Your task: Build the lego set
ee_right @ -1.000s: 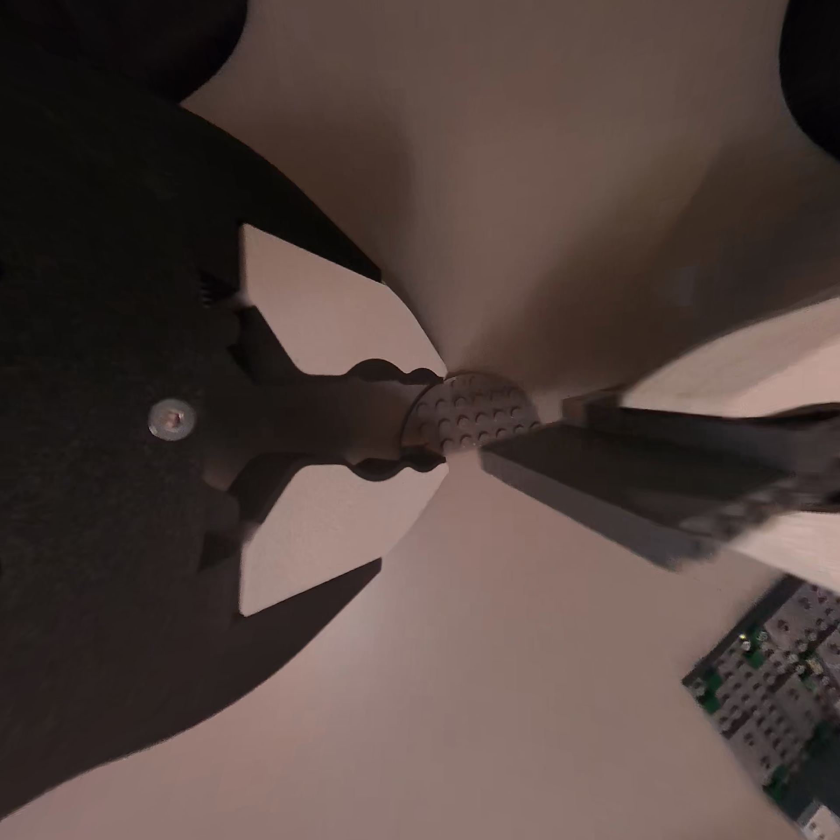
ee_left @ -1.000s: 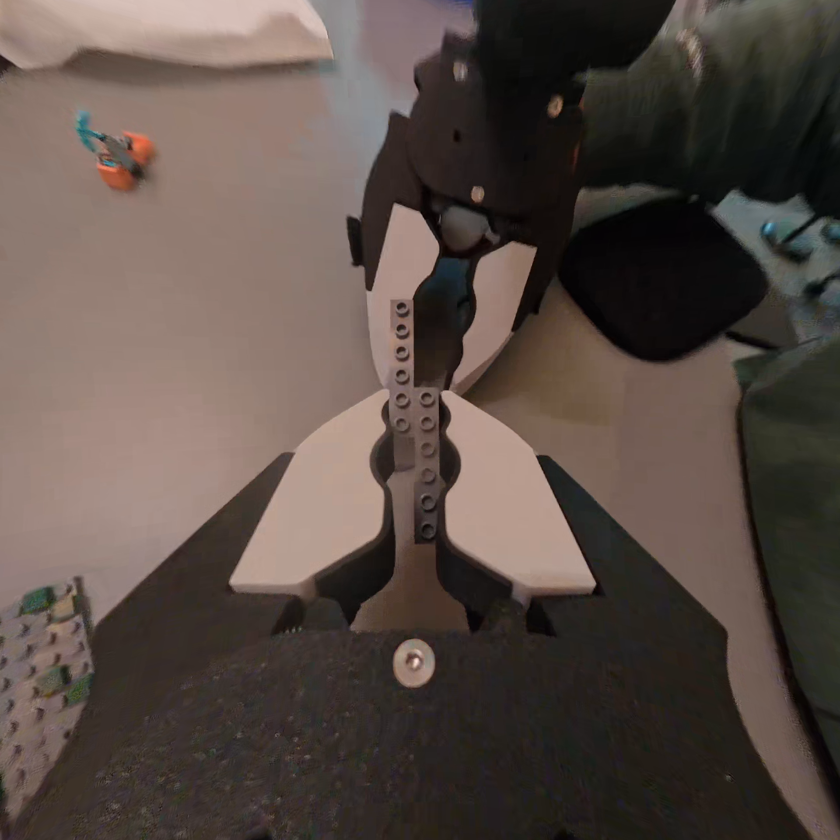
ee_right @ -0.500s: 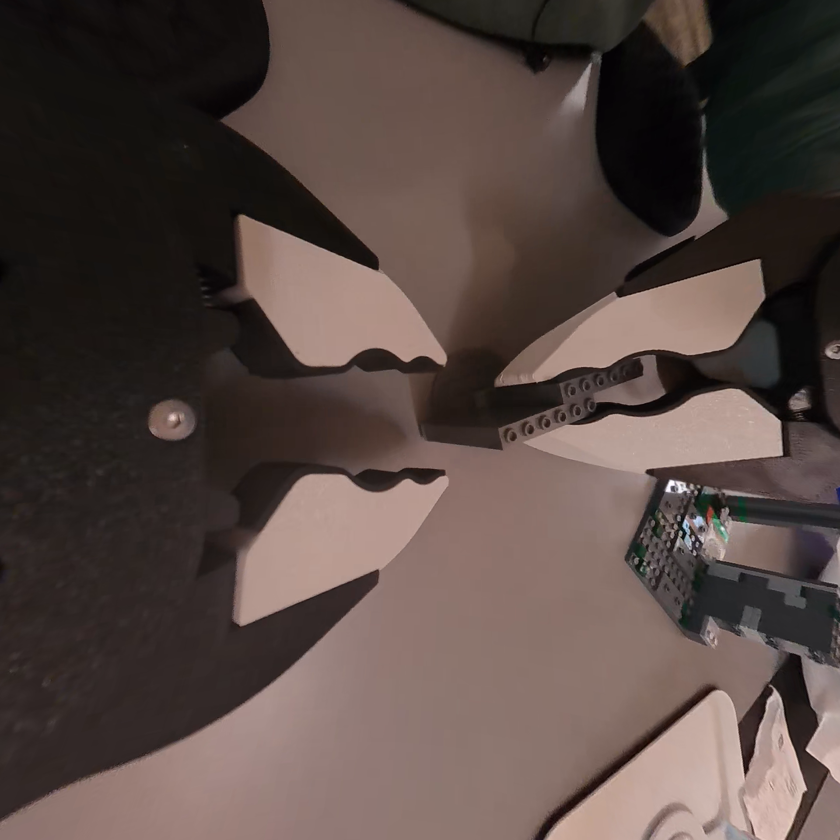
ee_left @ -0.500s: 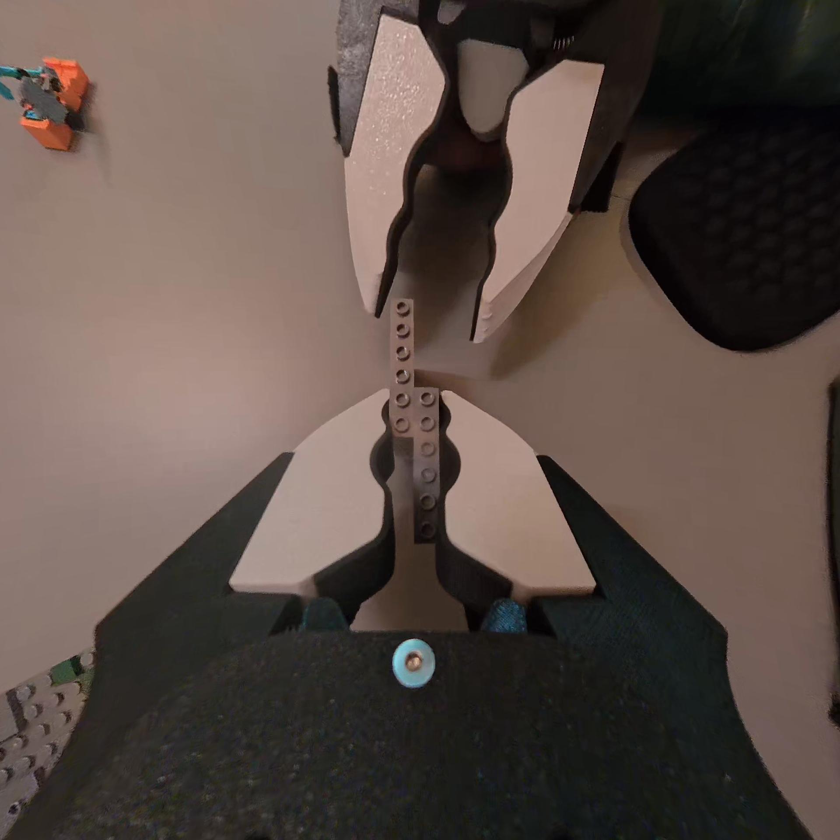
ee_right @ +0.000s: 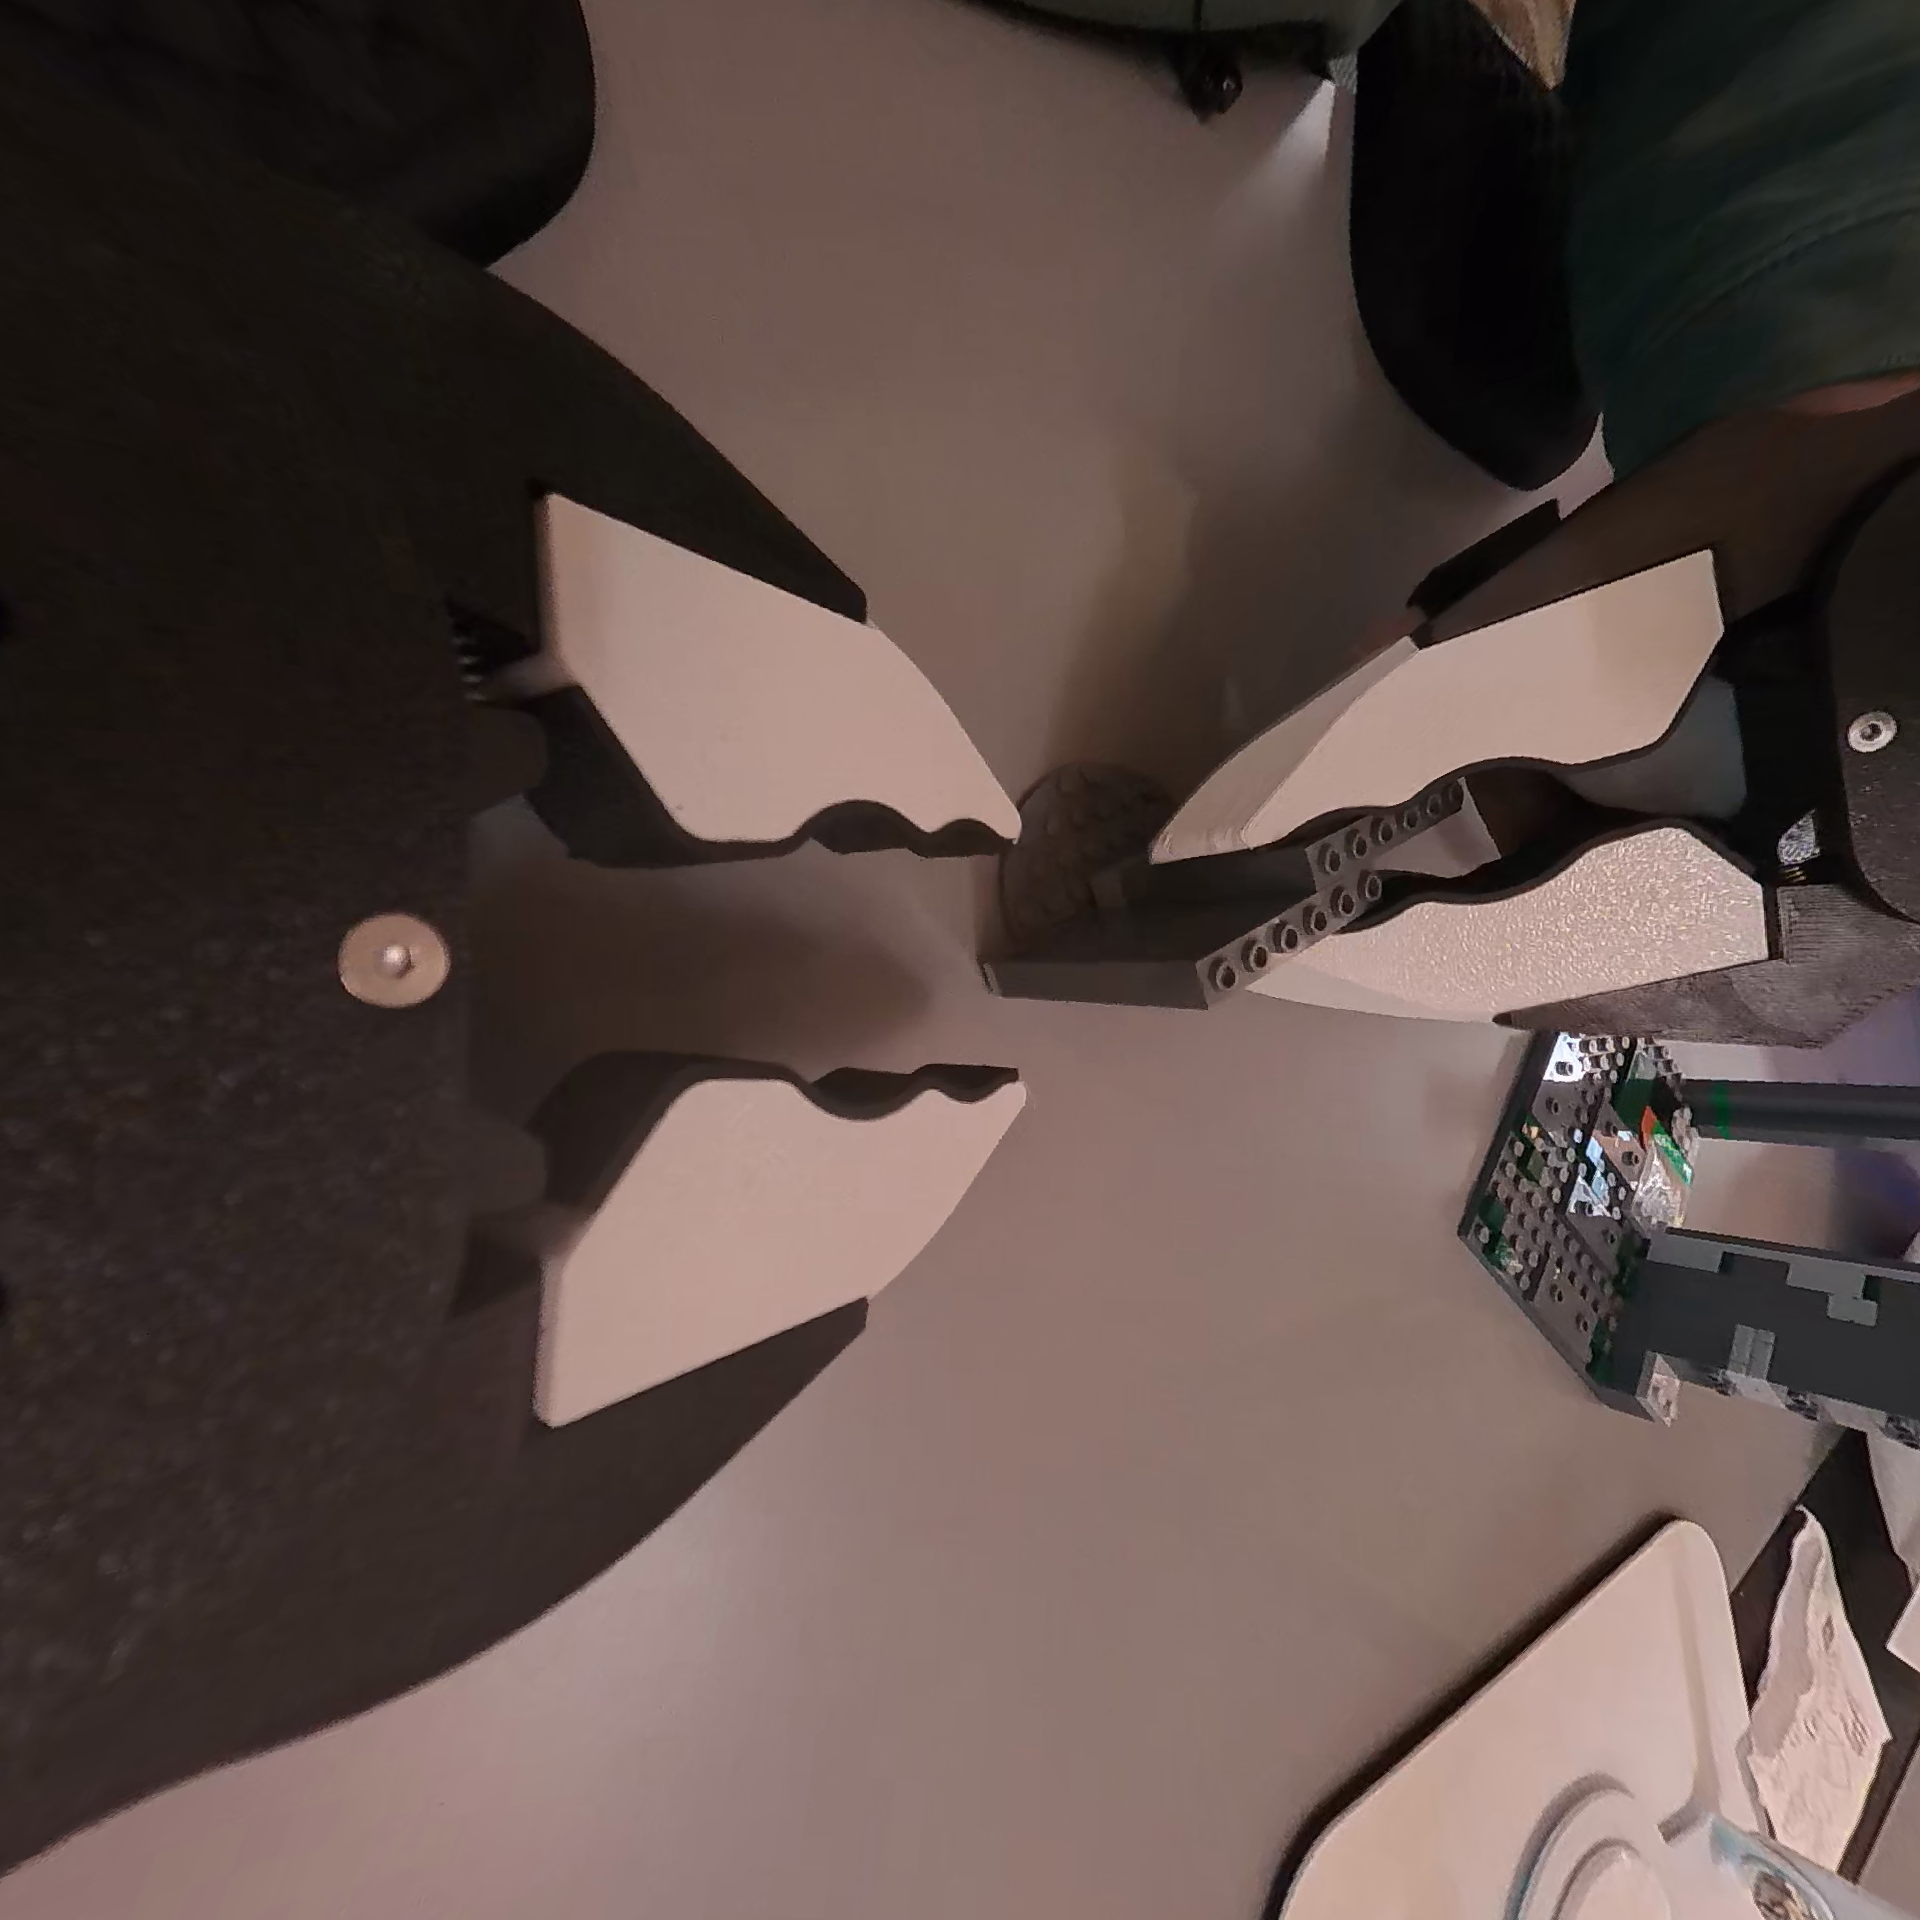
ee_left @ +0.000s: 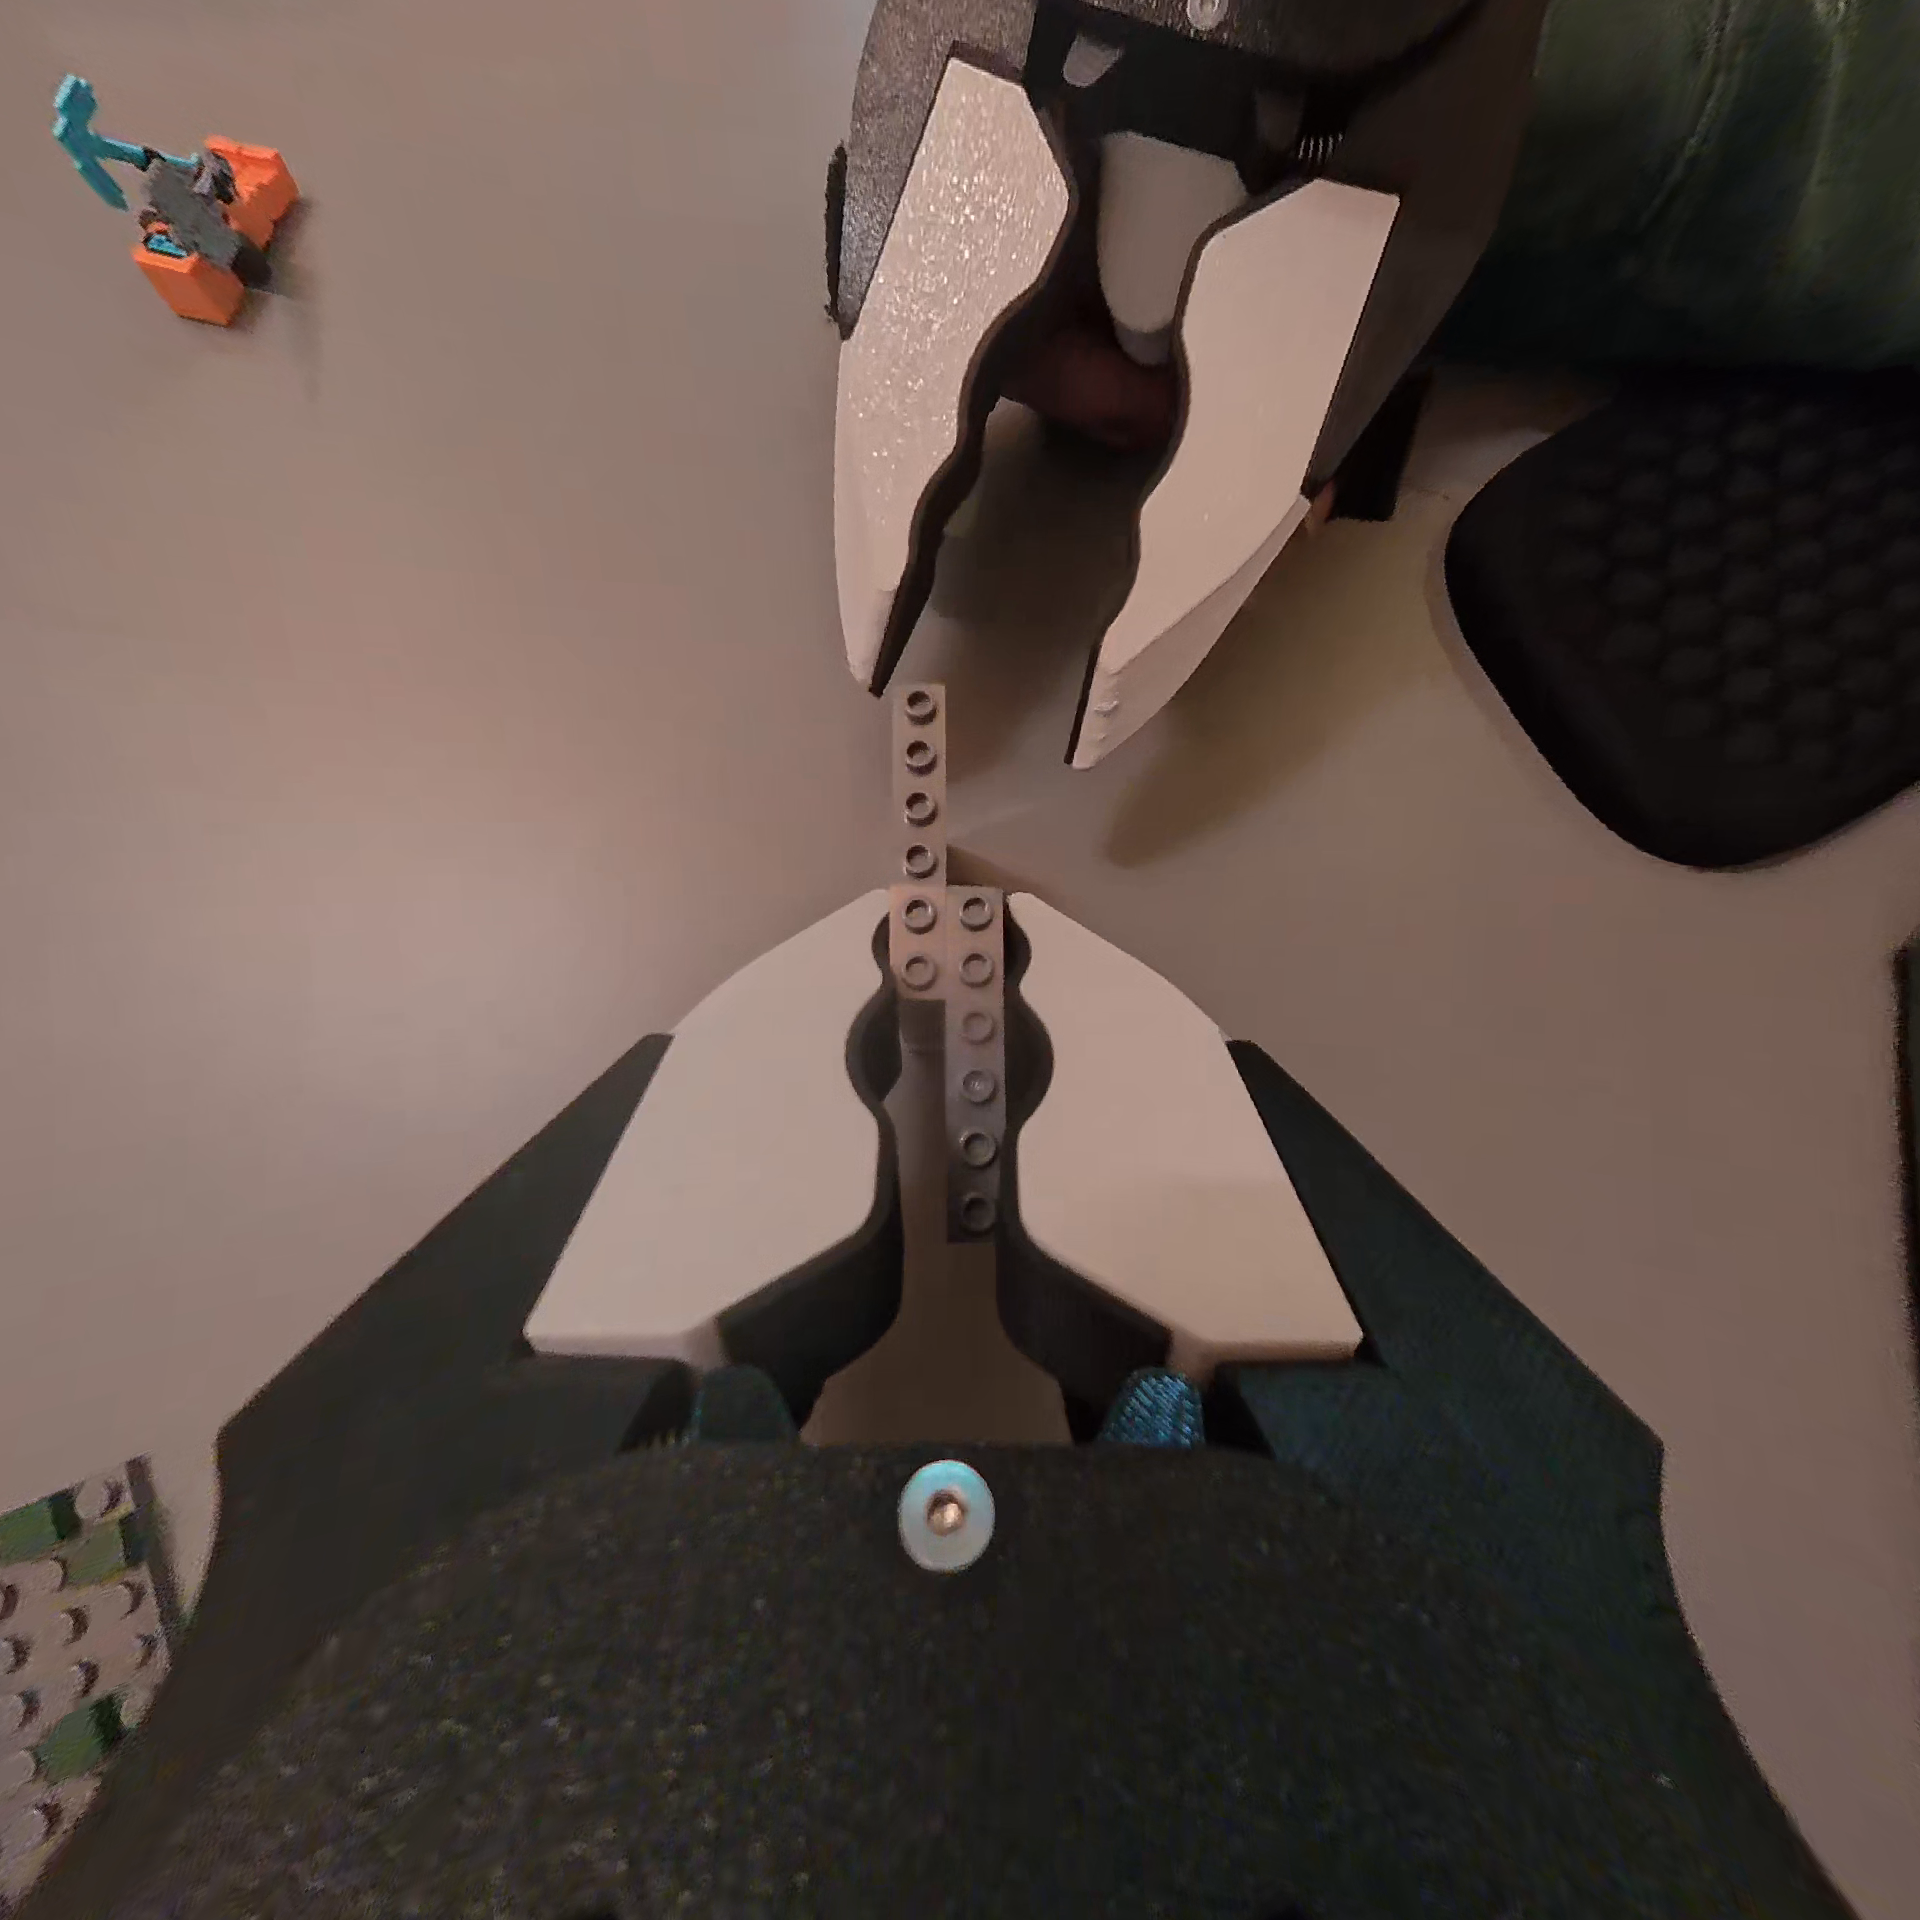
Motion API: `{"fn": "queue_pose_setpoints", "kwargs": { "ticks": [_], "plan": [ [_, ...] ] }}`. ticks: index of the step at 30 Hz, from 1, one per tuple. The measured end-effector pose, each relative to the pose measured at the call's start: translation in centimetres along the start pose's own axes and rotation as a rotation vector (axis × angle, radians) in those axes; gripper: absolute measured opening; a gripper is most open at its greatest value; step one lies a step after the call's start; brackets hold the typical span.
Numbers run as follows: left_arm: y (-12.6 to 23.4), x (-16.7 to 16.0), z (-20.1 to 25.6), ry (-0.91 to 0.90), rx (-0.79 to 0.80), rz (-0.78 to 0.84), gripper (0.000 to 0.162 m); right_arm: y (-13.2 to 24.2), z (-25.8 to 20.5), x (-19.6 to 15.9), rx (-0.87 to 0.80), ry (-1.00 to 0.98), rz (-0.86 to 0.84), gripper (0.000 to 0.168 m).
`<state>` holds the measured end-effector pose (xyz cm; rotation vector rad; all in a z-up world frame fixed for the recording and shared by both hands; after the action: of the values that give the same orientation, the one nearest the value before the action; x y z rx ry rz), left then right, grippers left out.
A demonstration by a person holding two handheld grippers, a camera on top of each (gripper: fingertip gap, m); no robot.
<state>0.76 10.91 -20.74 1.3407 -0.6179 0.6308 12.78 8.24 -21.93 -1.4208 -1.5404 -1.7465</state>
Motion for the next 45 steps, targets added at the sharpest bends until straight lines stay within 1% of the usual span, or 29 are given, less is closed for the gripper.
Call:
{"fn": "queue_pose_setpoints", "kwargs": {
  "ticks": [29, 36, 40, 45],
  "plan": [
    [-0.48, 0.1, 0.43, -0.012, 0.023, -0.004, 0.015, -0.07, -0.03, -0.31, -0.027, 0.004, -0.036, 0.036],
    [-0.53, 0.16, 0.76, -0.049, 0.059, -0.025, 0.015, -0.04, -0.04, -0.34, -0.031, 0.002, -0.035, 0.036],
    [-0.56, 0.2, 0.85, -0.038, 0.072, -0.034, 0.015, -0.08, -0.06, -0.37, -0.032, 0.003, -0.04, 0.036],
    [-0.57, 0.22, 0.85, -0.032, 0.074, -0.037, 0.015, -0.3, -0.65, -0.68, -0.002, 0.026, -0.077, 0.036]
  ]
}}
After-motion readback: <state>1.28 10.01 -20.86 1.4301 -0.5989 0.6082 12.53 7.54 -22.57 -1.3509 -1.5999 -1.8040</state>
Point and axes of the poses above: each gripper's, where its closed fingertips meet, y back along the fingers, x out of its top, z = x × y across the jaws, the point moved 6 cm from there along y, back along the fingers, and after that the axes turned 1 degree about -y, right-handed, at the moved point
